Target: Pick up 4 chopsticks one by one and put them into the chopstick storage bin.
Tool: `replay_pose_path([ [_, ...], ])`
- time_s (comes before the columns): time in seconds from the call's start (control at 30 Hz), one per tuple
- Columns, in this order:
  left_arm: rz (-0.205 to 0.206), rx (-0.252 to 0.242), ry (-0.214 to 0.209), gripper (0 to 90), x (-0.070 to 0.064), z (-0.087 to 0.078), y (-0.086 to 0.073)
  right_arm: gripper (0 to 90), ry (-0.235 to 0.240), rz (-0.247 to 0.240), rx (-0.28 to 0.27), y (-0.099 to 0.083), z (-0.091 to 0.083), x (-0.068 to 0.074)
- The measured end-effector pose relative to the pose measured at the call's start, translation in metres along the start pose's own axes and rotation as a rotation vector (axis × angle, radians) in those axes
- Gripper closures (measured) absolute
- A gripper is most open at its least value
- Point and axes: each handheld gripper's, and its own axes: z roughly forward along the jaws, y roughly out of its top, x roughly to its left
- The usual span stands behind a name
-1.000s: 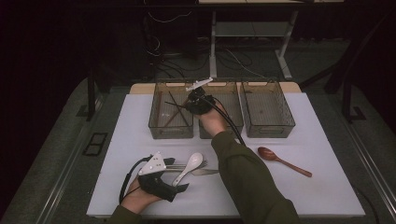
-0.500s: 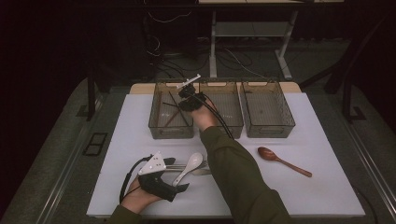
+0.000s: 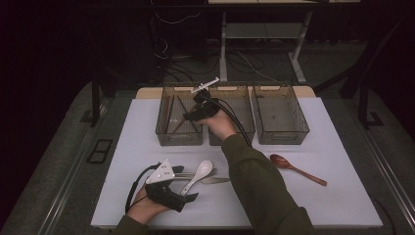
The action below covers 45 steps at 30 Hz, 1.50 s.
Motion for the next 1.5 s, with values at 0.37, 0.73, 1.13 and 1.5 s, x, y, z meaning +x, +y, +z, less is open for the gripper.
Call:
replay_pose_path([
  [0.37,-0.007,0.005,0.006,0.0,0.000,0.001,-0.001,19.4,0.013,-0.085,-0.061,-0.030,-0.041,0.004],
  [0.73,-0.010,0.015,0.018,0.0,-0.001,0.003,-0.002,17.9,0.022,-0.085,-0.108,-0.069,-0.081,0.001],
  [1.13,-0.013,0.016,0.019,0.0,-0.001,0.004,-0.001,17.9,0.021,-0.075,-0.168,-0.121,-0.121,-0.007],
  [1.5,-0.016,0.017,0.027,0.0,0.000,0.003,-0.001,17.9,0.023,-0.036,-0.200,-0.188,-0.155,-0.013],
])
